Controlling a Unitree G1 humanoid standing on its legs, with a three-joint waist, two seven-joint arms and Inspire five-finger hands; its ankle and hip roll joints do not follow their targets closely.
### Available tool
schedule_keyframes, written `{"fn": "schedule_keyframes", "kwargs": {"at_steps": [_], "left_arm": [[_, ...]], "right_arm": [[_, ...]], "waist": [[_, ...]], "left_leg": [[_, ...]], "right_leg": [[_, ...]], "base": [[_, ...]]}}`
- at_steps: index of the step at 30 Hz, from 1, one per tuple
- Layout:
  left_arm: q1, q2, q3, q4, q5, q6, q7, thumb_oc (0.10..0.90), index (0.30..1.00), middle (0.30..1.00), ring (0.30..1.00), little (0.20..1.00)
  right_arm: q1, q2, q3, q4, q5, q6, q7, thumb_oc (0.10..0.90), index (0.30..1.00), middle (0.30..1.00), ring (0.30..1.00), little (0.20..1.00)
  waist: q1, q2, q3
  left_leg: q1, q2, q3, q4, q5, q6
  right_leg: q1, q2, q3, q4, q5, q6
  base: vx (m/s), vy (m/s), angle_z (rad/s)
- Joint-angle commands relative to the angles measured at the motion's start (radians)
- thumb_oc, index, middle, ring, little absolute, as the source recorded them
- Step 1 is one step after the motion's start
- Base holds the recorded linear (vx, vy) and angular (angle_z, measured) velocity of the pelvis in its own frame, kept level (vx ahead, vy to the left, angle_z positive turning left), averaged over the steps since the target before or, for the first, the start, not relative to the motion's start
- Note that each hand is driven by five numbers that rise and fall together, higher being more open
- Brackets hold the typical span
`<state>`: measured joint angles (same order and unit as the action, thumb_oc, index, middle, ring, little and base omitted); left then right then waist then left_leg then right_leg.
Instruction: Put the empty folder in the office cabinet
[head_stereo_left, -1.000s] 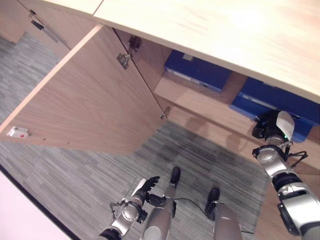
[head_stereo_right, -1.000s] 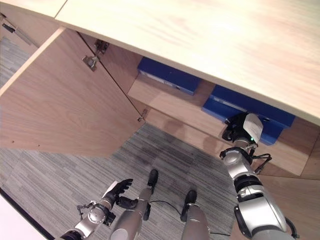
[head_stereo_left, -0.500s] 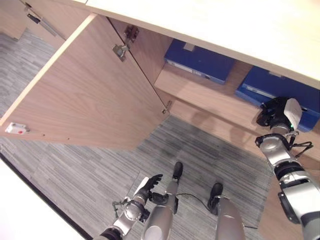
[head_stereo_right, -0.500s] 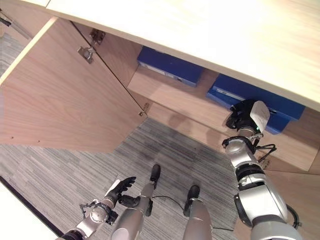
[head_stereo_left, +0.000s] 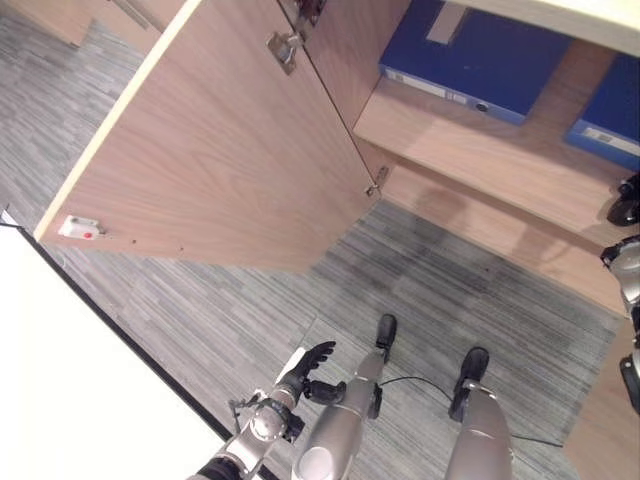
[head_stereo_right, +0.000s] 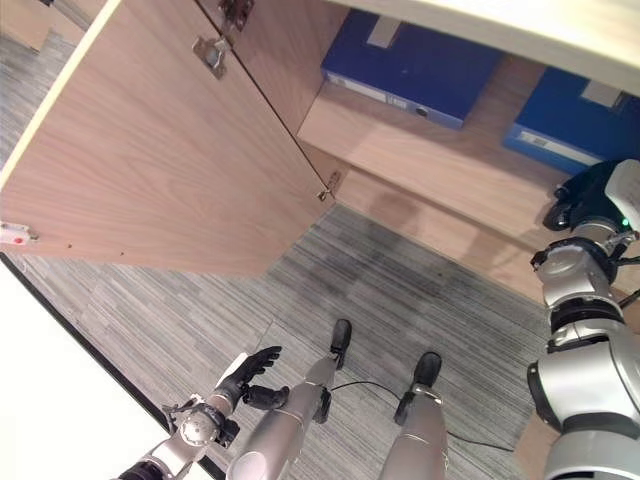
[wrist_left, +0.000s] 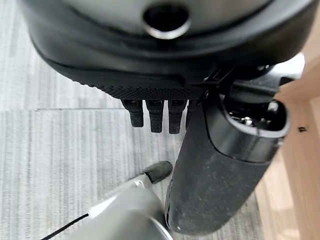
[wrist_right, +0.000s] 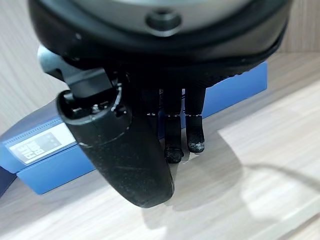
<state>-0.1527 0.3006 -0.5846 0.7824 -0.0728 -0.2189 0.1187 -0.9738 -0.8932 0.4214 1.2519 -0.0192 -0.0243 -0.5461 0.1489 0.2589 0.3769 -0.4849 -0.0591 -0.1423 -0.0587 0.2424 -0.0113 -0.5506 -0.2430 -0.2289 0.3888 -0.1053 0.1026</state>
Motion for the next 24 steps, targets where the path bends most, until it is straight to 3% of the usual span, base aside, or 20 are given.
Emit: {"fn": "schedule_keyframes", "kwargs": {"at_steps": [1,7,24], "left_arm": [[0.009,0.05,-0.028,0.012,-0.016,-0.019,0.003,0.8,0.9,0.9,0.9,0.9],[-0.007,0.048,-0.014,0.021,-0.025,-0.018,0.004,0.8,0.9,0.9,0.9,0.9],[-0.028,0.04,0.013,0.064,-0.028,-0.018,0.011,0.8,0.9,0.9,0.9,0.9]], "right_arm": [[-0.161,-0.169,0.087,-0.003,-0.033,0.007,-0.026,0.4,0.3,0.3,0.3,0.3],[-0.199,-0.203,0.113,-0.05,-0.062,0.008,-0.038,0.4,0.3,0.3,0.3,0.3],[-0.202,-0.177,0.098,-0.123,-0.062,-0.019,-0.07,0.4,0.3,0.3,0.3,0.3]], "waist": [[0.042,-0.042,0.0],[0.03,-0.055,-0.002],[0.023,-0.093,-0.024]], "left_leg": [[0.105,0.038,-0.011,-0.029,-0.123,-0.06],[0.098,0.04,-0.007,-0.029,-0.125,-0.062],[0.114,0.048,-0.006,-0.029,-0.133,-0.064]], "right_leg": [[0.058,0.04,0.029,-0.125,0.078,0.025],[0.046,0.045,0.033,-0.124,0.08,0.024],[0.068,0.061,0.034,-0.141,0.08,0.023]], "base": [[0.0,0.0,0.0],[0.0,-0.005,-0.01],[0.0,-0.01,0.0]]}}
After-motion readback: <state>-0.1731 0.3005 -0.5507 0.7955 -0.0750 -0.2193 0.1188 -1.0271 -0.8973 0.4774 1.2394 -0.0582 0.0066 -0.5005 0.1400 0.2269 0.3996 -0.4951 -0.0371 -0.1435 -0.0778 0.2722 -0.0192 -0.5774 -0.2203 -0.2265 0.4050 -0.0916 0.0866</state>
